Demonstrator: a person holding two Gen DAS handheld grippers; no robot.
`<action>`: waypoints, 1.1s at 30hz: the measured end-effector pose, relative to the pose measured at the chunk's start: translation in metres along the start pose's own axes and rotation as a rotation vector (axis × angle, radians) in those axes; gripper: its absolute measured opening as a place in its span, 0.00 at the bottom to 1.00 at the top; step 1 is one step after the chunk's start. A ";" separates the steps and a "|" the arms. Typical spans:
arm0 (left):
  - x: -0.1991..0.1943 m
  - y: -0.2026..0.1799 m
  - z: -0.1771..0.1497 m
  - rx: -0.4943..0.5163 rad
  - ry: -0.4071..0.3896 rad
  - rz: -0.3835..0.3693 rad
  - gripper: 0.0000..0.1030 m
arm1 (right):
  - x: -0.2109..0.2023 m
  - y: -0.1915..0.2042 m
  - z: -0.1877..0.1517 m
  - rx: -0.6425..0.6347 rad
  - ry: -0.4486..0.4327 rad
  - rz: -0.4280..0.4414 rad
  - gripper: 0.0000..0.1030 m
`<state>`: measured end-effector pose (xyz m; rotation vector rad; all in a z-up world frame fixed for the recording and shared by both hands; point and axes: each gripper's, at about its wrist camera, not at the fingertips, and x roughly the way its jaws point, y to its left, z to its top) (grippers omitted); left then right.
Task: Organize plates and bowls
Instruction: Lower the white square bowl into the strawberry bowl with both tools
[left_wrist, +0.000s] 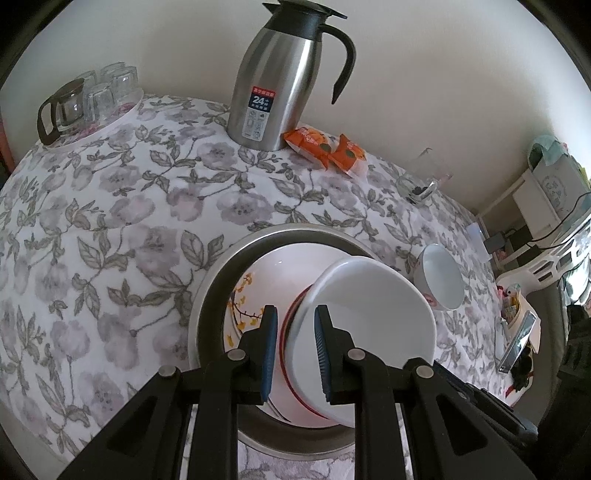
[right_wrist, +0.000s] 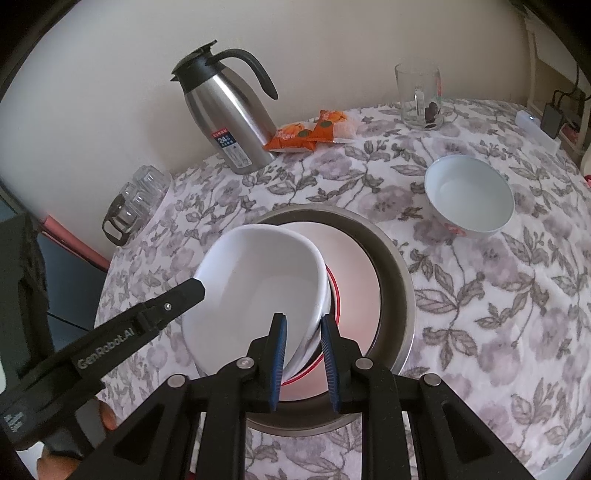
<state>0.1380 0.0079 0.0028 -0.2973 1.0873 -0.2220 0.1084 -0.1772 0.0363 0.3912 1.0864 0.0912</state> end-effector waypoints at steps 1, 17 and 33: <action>0.000 0.001 0.000 -0.004 0.001 0.001 0.19 | 0.000 0.000 0.000 0.000 0.000 0.001 0.22; -0.005 -0.001 0.000 -0.027 0.000 -0.073 0.19 | 0.003 0.000 -0.001 -0.002 0.012 -0.013 0.22; -0.025 0.001 0.005 -0.028 -0.058 -0.053 0.19 | -0.012 0.002 0.002 -0.012 -0.026 0.001 0.22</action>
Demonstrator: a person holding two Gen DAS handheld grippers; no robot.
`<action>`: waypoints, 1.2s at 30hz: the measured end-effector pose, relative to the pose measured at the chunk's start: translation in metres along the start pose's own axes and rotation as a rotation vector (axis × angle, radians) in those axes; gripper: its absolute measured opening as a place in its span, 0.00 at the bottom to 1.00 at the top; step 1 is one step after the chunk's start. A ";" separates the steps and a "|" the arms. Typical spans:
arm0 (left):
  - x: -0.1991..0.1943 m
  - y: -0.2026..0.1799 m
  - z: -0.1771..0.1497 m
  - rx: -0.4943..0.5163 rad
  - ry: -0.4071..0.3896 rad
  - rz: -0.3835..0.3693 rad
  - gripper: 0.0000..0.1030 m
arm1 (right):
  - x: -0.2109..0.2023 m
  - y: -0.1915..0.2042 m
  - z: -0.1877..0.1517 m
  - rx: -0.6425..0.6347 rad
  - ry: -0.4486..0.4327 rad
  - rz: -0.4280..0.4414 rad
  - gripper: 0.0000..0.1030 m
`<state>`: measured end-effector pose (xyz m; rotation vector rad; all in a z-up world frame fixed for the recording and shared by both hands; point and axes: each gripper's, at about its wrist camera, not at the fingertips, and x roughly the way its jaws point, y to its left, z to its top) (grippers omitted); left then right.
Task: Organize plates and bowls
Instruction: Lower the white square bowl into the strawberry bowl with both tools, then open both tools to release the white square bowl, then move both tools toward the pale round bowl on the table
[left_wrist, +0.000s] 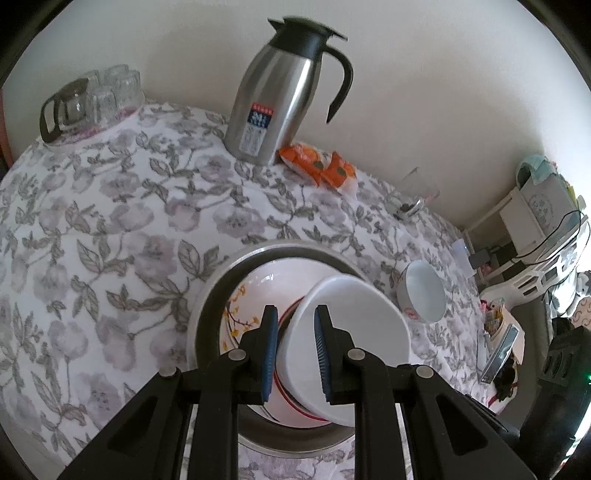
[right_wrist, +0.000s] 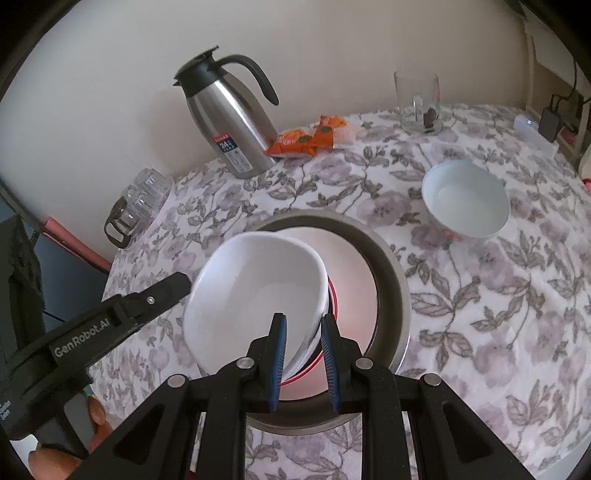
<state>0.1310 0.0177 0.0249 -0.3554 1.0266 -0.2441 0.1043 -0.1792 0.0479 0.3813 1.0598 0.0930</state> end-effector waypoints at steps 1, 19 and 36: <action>-0.003 0.000 0.001 0.003 -0.010 0.004 0.19 | -0.002 0.001 0.000 -0.001 -0.006 0.005 0.22; -0.010 0.009 0.006 -0.001 -0.042 0.191 0.71 | -0.007 -0.003 0.004 -0.027 -0.059 -0.100 0.68; -0.011 0.016 0.006 -0.025 -0.101 0.256 0.94 | -0.008 -0.006 0.006 -0.046 -0.109 -0.119 1.00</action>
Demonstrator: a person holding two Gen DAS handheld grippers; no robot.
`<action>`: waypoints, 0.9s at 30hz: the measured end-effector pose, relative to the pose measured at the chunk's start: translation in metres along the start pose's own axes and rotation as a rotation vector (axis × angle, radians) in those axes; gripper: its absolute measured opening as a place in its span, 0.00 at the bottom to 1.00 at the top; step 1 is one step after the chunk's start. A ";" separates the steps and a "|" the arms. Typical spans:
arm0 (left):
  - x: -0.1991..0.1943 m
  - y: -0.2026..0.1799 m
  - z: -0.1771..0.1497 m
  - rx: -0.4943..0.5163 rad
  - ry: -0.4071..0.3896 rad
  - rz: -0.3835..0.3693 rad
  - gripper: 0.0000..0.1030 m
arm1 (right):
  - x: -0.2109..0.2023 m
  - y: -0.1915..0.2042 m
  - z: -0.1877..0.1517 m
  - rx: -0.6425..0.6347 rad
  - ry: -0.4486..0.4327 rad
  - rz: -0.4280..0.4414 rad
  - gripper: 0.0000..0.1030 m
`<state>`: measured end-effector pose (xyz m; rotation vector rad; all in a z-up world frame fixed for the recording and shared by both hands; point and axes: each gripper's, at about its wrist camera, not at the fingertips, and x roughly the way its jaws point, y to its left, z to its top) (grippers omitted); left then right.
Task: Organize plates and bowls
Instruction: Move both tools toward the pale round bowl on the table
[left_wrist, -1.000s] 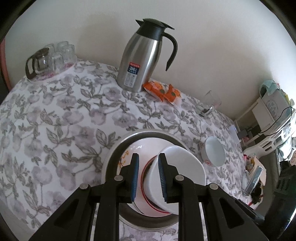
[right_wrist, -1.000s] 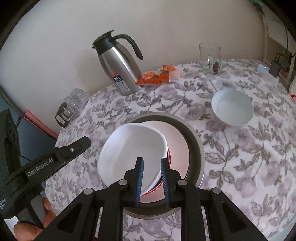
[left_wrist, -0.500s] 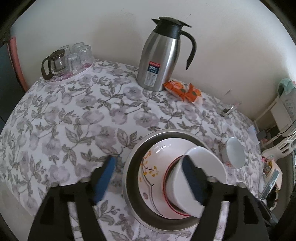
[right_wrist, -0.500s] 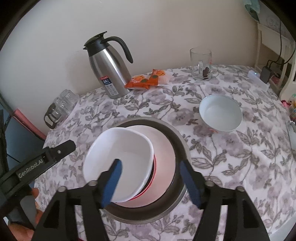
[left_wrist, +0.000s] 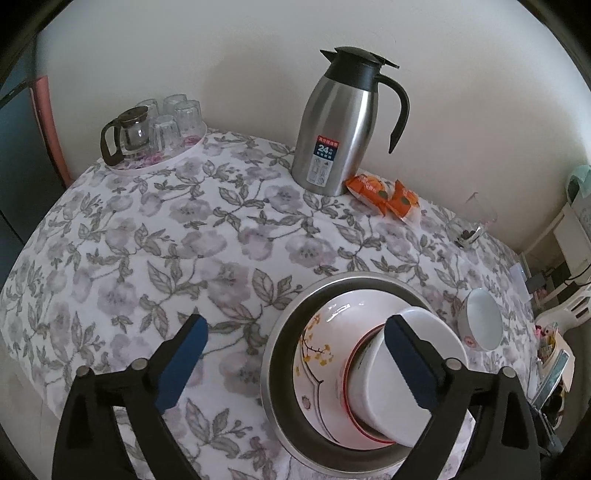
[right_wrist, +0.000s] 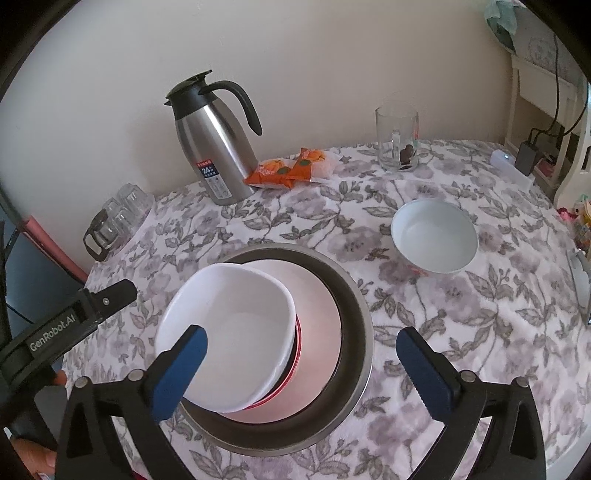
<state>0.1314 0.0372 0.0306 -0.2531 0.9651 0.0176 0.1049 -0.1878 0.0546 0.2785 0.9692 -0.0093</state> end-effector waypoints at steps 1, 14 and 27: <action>-0.001 0.000 0.000 -0.002 -0.001 -0.003 0.94 | 0.000 0.000 0.000 -0.001 -0.001 0.000 1.00; -0.005 -0.011 -0.003 0.020 -0.019 -0.008 0.94 | -0.005 -0.011 0.002 0.011 -0.009 0.002 1.00; -0.028 -0.050 0.007 0.105 -0.148 -0.109 0.94 | -0.033 -0.068 0.023 0.110 -0.153 -0.047 1.00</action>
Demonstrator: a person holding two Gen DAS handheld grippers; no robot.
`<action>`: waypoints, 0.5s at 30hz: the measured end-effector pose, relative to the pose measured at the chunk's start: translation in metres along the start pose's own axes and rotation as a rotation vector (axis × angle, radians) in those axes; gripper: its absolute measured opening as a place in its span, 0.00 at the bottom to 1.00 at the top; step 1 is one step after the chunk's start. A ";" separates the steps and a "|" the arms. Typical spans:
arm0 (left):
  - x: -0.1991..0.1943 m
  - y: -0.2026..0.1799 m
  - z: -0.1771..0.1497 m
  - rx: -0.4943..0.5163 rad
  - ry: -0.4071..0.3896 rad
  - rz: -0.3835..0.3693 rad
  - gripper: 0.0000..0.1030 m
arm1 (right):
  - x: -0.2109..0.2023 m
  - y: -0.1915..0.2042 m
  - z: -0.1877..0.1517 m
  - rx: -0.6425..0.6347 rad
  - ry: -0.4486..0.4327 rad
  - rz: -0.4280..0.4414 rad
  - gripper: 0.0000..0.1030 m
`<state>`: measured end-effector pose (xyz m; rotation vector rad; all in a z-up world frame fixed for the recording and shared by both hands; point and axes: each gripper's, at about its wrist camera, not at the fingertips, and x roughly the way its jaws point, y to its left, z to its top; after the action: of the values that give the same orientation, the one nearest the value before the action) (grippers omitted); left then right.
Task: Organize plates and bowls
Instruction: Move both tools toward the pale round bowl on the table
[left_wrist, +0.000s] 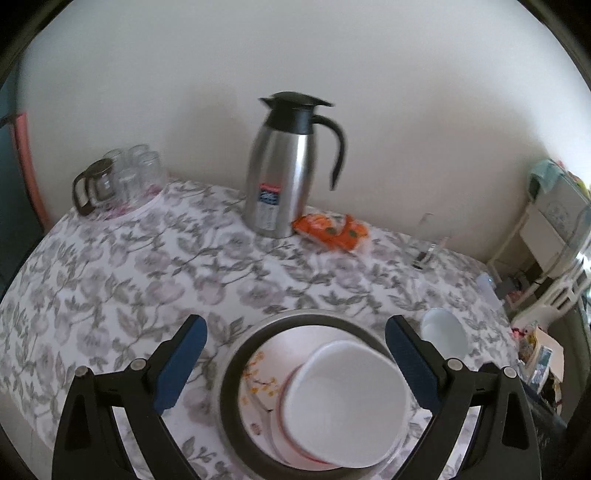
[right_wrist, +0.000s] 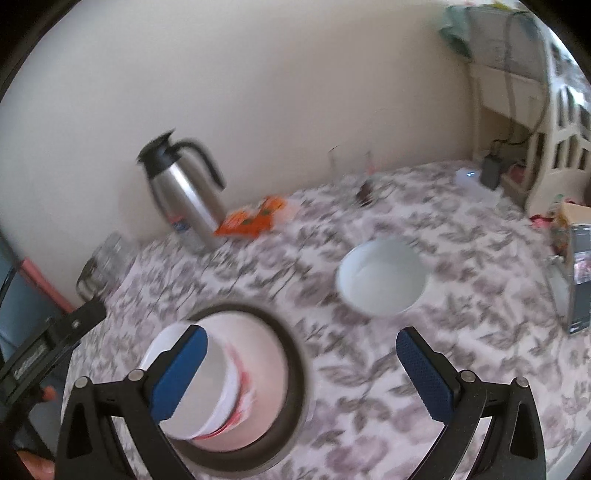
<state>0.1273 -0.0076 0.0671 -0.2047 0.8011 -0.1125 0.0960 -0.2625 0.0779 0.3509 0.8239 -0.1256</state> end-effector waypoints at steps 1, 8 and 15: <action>0.000 -0.005 0.001 0.005 0.004 -0.004 0.94 | -0.001 -0.008 0.003 0.013 -0.010 -0.010 1.00; 0.012 -0.063 0.008 0.099 0.087 -0.030 0.94 | -0.004 -0.069 0.019 0.118 -0.066 -0.054 1.00; 0.042 -0.122 0.004 0.129 0.195 -0.084 0.94 | 0.013 -0.121 0.023 0.221 -0.053 -0.027 1.00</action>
<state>0.1563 -0.1331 0.0674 -0.1058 0.9763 -0.2656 0.0914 -0.3834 0.0517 0.5422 0.7637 -0.2509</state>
